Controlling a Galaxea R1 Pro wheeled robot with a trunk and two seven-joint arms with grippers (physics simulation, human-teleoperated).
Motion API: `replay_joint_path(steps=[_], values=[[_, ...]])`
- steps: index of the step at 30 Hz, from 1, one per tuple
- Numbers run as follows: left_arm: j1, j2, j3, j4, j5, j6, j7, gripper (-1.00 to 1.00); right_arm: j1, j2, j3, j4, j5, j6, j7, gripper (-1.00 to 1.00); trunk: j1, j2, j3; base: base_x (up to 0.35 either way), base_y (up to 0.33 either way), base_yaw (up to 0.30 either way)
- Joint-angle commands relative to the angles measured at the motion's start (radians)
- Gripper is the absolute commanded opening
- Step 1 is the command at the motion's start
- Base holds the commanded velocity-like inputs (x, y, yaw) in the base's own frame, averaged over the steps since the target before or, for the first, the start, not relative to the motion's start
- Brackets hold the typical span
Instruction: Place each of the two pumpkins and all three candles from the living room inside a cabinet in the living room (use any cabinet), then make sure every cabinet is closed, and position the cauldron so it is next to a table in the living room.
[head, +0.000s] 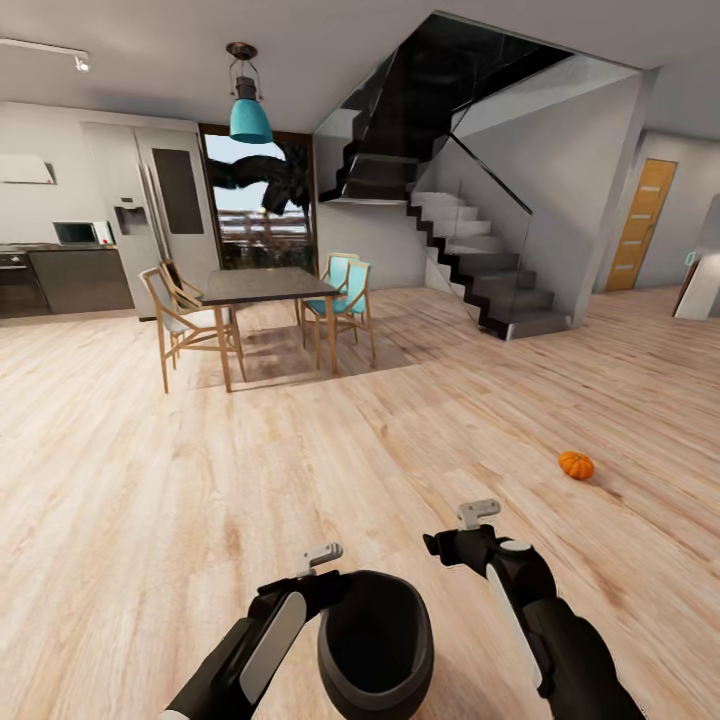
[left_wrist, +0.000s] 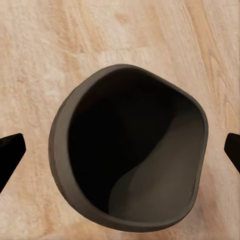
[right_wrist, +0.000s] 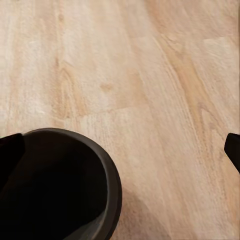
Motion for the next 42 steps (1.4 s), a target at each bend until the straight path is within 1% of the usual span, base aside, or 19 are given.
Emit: replay_joint_path(steps=[1,4,5,8,9,12,13,14,15,16,17,20,26,34,42], values=[[-0.001,0.002,-0.002,-0.001,0.010,0.000,0.009,1.00,-0.003,0.006,-0.002,-0.007,0.003,0.006,0.002,1.00,0.000,0.000,-0.001,0.000,0.222,0.000],[-0.001,0.005,-0.001,-0.001,0.008,-0.002,0.007,1.00,-0.008,0.023,-0.005,-0.024,0.005,0.007,-0.004,1.00,0.000,0.000,-0.001,0.000,0.264,0.000],[-0.001,0.006,-0.001,-0.001,0.008,-0.004,0.007,1.00,-0.010,0.088,-0.007,-0.028,0.005,0.007,-0.006,1.00,0.000,0.000,-0.001,0.000,0.287,-0.039],[-0.001,0.006,-0.001,-0.001,0.008,-0.006,0.007,1.00,-0.010,0.091,-0.008,-0.029,0.006,0.007,-0.007,1.00,0.000,0.000,-0.001,0.000,0.291,-0.079],[-0.001,0.008,0.000,0.000,0.007,-0.007,0.007,1.00,-0.011,0.098,-0.010,-0.029,0.009,0.016,-0.015,1.00,0.000,0.000,-0.001,0.000,0.315,-0.051],[-0.001,0.009,0.000,0.000,0.006,-0.007,0.007,1.00,-0.012,0.101,-0.011,-0.026,0.009,0.023,-0.017,1.00,0.000,0.000,-0.001,0.000,0.322,-0.156],[-0.001,0.008,0.000,0.000,0.006,-0.007,0.007,1.00,-0.015,0.099,-0.037,-0.027,0.004,0.102,-0.017,1.00,0.000,0.000,-0.001,0.000,0.328,-0.273],[-0.001,0.008,0.000,0.000,0.006,-0.007,0.007,1.00,-0.015,0.098,-0.063,-0.028,0.003,0.133,-0.016,1.00,0.000,0.000,-0.001,0.016,0.328,-0.281],[-0.001,0.008,0.000,0.001,0.006,-0.007,0.007,1.00,-0.015,0.098,-0.077,-0.028,0.002,0.144,-0.016,1.00,0.000,0.000,-0.001,0.032,0.328,-0.283],[-0.001,0.008,0.000,0.003,0.006,-0.007,0.007,1.00,-0.015,0.093,-0.126,-0.029,0.001,0.172,-0.013,1.00,0.000,0.000,-0.001,0.086,0.329,-0.290],[-0.001,0.009,0.000,0.004,0.006,-0.007,0.007,1.00,-0.013,0.092,-0.135,-0.032,0.001,0.176,-0.011,1.00,0.000,0.000,-0.001,0.097,0.329,-0.292],[-0.001,0.009,0.001,0.007,0.006,-0.007,0.007,1.00,-0.003,0.089,-0.145,-0.066,0.003,0.176,-0.013,1.00,0.000,0.000,-0.001,0.106,0.329,-0.293],[-0.001,0.010,0.001,0.010,0.005,-0.008,0.007,1.00,0.017,0.085,-0.149,-0.100,0.012,0.172,-0.014,1.00,0.000,0.000,-0.001,0.123,0.329,-0.295],[0.000,0.009,-0.005,0.012,0.003,-0.008,0.007,1.00,0.020,0.086,-0.147,-0.095,0.017,0.175,-0.019,1.00,0.000,0.000,-0.001,0.215,0.269,-0.296],[-0.001,0.008,-0.001,0.014,0.009,-0.007,0.007,1.00,0.022,0.087,-0.143,-0.094,0.020,0.185,-0.020,1.00,0.000,0.000,-0.001,0.168,0.262,-0.299]])
